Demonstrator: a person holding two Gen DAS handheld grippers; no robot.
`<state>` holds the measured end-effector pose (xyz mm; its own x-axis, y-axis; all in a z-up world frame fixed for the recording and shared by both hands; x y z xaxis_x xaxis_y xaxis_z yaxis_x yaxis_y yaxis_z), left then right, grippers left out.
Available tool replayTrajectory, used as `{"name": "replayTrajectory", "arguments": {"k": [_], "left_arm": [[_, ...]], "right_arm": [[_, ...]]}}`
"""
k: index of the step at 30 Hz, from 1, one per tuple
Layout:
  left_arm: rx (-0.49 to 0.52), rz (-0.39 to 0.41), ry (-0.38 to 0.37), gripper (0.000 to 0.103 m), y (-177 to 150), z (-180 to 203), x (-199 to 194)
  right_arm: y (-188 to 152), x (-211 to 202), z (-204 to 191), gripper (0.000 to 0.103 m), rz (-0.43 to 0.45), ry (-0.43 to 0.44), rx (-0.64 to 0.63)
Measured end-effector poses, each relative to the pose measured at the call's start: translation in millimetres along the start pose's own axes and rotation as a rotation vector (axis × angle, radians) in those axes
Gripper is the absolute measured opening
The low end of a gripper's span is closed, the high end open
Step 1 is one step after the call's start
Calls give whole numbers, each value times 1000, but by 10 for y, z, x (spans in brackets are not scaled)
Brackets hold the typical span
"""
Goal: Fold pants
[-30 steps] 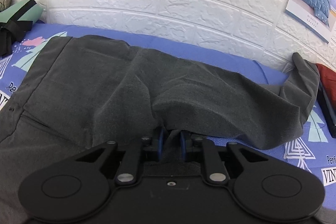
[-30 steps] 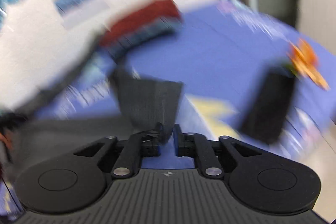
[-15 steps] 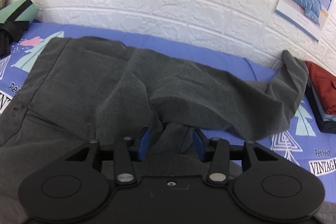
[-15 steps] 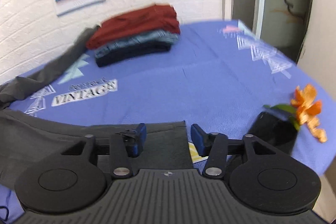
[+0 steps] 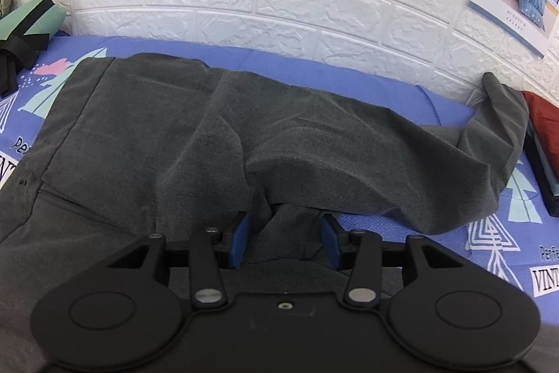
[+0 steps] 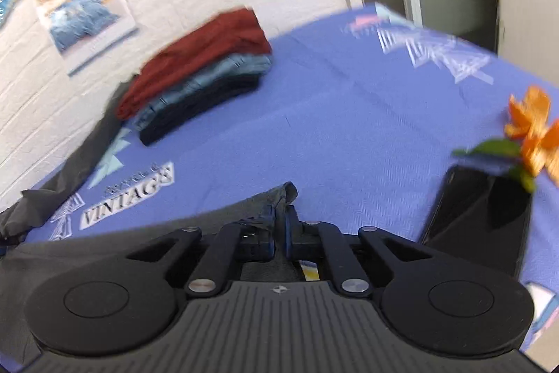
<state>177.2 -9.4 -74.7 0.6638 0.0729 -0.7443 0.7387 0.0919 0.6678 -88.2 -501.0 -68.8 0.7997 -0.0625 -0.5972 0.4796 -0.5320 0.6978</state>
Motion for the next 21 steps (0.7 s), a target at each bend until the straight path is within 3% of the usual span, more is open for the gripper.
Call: {"name": "replayTrajectory", "arguments": {"k": [5,8,9,12,16,19,20,21], "left_arm": [[31,18,13,103,-26,31,54],[13,13,-9,103,-23,-52,-51],[0,23,-29,103,-31,-93,-141],[-6,38,-81,103,-130,-197,-418],[49,13,-94,103,-369,-264,-532],[25,-42,-59,103,-526,-357,-358],[7,-19,-68,103,-561,-389,-326],[9,13,-76,103,-572,-396,-316]], "right_arm": [[-29,25,5,9,4,0,-13],[18,-134,-75,45,57,-83,-43],[32,-207,-131,47,89,-100,-66],[40,-327,-360,47,119,33,-127],[-83,-101,-700,46,27,170,-222],[-194,125,-743,45,-56,131,-254],[-241,187,-709,44,-86,92,-252],[-265,225,-647,32,-85,67,-254]]}}
Point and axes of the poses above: each gripper's, at about its wrist camera, not at the fingertips, and x roughly the way its jaws point, z to its right, y to its top, the point moved 1 cm from there along x, roughly the way its jaws point, and after that the axes turned 10 degrees about y, right-handed, at the moved point
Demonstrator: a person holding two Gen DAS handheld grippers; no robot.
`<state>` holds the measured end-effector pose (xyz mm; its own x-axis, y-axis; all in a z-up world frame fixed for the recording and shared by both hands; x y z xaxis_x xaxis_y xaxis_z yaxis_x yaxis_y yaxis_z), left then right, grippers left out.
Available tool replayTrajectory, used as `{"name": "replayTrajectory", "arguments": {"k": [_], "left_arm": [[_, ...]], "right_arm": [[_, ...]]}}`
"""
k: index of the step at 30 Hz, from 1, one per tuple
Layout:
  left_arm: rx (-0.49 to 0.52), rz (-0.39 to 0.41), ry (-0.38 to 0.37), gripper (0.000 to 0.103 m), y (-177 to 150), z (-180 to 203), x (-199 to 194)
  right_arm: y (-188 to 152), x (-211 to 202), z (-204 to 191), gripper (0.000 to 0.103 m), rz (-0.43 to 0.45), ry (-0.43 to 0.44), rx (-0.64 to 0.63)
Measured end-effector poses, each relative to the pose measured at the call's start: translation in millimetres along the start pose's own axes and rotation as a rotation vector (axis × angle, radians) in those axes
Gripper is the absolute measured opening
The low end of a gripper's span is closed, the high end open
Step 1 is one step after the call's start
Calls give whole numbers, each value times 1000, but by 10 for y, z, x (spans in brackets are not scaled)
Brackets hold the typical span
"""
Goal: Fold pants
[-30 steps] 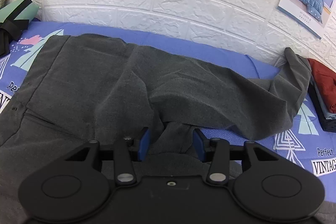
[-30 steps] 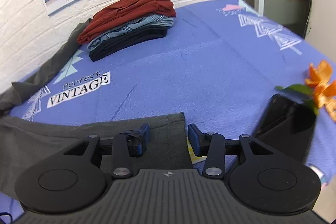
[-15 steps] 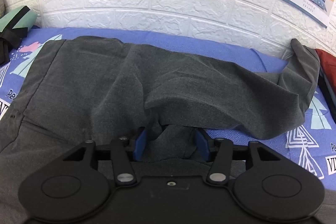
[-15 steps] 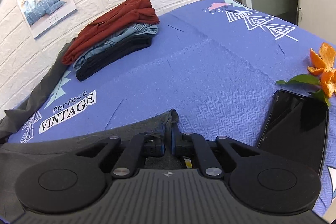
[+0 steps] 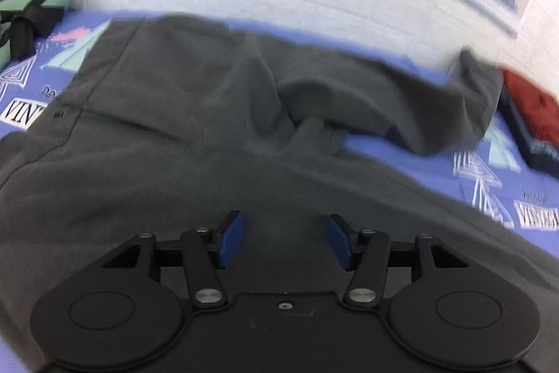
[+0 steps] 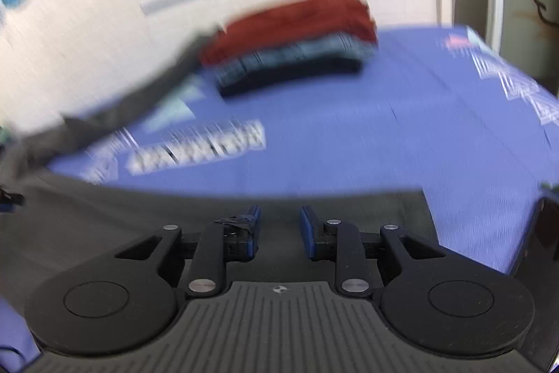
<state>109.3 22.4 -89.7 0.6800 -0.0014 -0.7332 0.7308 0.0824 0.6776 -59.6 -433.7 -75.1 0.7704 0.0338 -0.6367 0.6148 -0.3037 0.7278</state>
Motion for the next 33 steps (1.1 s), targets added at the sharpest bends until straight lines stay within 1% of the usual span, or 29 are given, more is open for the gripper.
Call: {"name": "replayTrajectory", "arguments": {"k": [1,2,3,4,5,6,7,8,10,12,14,17,19,21,22,24,28,31,33], "left_arm": [[15,2,-4,103,9,15,17],[21,-2,-1,103,35,30,13],[16,-17,-14,103,80,31,-16],[3,-20,-55,103,142,8,-64],[-20,7,-97,103,204,-75,-134],[-40,52,-103,103,299,-143,-209],[-54,95,-74,103,414,-220,-262],[-69,130,-28,103,533,-309,-292],[-112,164,52,103,764,-519,-257],[-173,148,107,103,976,-754,-108],[-223,122,139,103,1131,-958,65],[-264,96,183,103,1284,-1164,297],[-297,79,194,103,1351,-1262,434],[-303,63,201,103,1390,-1342,547],[-302,59,204,103,1407,-1372,602],[-305,51,196,103,1417,-1400,693],[-294,25,192,103,1463,-1390,863],[-287,21,180,103,1492,-1367,953],[-286,21,175,103,1500,-1358,995]], "right_arm": [[-6,-21,43,31,18,9,6],[25,-44,49,32,4,11,19],[76,-75,21,42,-6,12,17],[125,-128,-19,47,4,27,5],[175,-186,-77,48,30,54,-22],[234,-209,-162,50,51,78,-54],[311,-224,-224,51,65,92,-83],[392,-189,-285,54,72,98,-109],[586,-85,-371,57,85,126,-146],[783,70,-439,58,96,163,-153],[991,250,-521,59,111,212,-172],[1304,563,-637,61,133,249,-213],[1499,804,-693,66,135,275,-226],[1661,1030,-757,72,132,292,-229],[1737,1154,-808,75,130,293,-229],[1882,1369,-895,85,134,288,-225],[2156,1777,-1045,92,126,241,-233],[2341,2095,-1152,103,131,195,-229],[2416,2306,-1234,103,139,140,-230]]}}
Point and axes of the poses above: each gripper's, at about its wrist camera, not at the fingertips, and x roughly the way its jaws point, z to its right, y to its top, the point moved 1 cm from there along x, roughly the way its jaws point, and after that the axes turned 10 degrees about y, right-handed, at the moved point
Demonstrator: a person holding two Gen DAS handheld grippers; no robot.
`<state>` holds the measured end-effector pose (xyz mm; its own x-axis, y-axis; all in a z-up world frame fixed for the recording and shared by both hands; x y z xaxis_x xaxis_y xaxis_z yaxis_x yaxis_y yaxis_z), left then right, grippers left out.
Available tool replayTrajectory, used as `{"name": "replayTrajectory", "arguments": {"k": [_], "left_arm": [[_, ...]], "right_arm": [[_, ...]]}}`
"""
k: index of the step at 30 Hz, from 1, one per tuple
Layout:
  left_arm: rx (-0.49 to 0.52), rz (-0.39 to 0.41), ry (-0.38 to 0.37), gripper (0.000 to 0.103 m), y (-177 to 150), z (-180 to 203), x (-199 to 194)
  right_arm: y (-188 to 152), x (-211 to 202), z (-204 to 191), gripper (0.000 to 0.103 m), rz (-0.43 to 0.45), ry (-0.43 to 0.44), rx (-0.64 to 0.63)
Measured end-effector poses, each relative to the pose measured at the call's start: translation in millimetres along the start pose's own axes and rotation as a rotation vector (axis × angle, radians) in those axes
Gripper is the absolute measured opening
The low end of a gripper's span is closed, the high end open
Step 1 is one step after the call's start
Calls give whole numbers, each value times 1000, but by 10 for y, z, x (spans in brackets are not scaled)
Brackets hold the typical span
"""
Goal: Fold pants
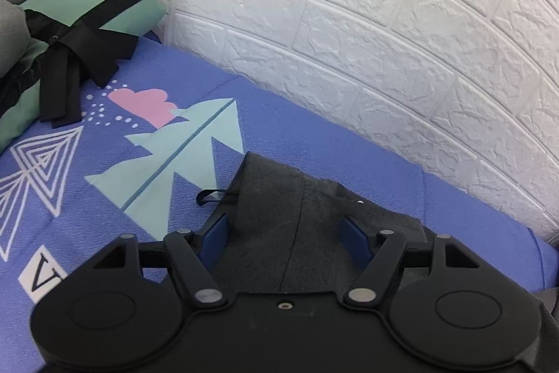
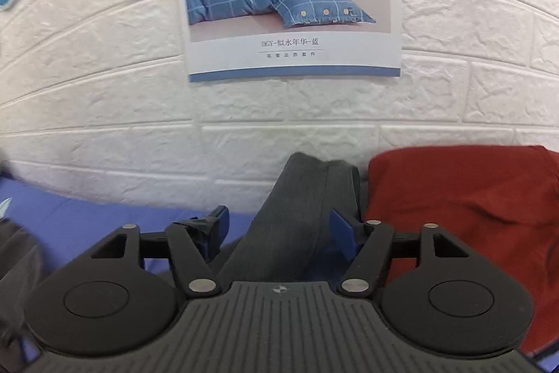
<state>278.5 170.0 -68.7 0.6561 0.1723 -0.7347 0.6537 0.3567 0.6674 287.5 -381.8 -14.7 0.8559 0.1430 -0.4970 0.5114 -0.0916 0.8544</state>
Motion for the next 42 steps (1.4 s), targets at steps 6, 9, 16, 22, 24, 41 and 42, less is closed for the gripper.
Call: {"name": "replayTrajectory", "arguments": {"k": [6,9,16,22,24,41,42], "left_arm": [[-7,-4,25,103,28,8,104],[10,-13,13,22,17,36,109],[-37,-18,31,12,45,43,87],[-106,-17,34,11,71,-55,29],[-148,-22,28,11,57,-89,32],[-89,63,56,85,95,76,-432],[-79,59,28,86,79,108,-513]], "right_arm": [[-22,624,-200,103,-102,-177,-159],[0,692,-133,1,-177,-192,-118],[526,-436,15,0,110,-144,-64],[529,-1782,355,0,268,-210,-17],[369,-2155,438,0,275,-214,36],[-800,-1956,1043,76,-25,-325,214],[-804,-1918,1099,82,-26,-313,218]]}}
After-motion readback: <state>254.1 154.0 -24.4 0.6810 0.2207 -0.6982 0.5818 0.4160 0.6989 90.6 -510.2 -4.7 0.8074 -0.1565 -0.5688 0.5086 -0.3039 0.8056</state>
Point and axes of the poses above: each gripper's, at about its wrist camera, not at the fingertips, and x roughly the way its jaws point, z to its right, y to its top, the point moved 1 cm from there along x, roughly the way its jaws point, and after that the axes turned 10 degrees about y, right-handed, at the moved point
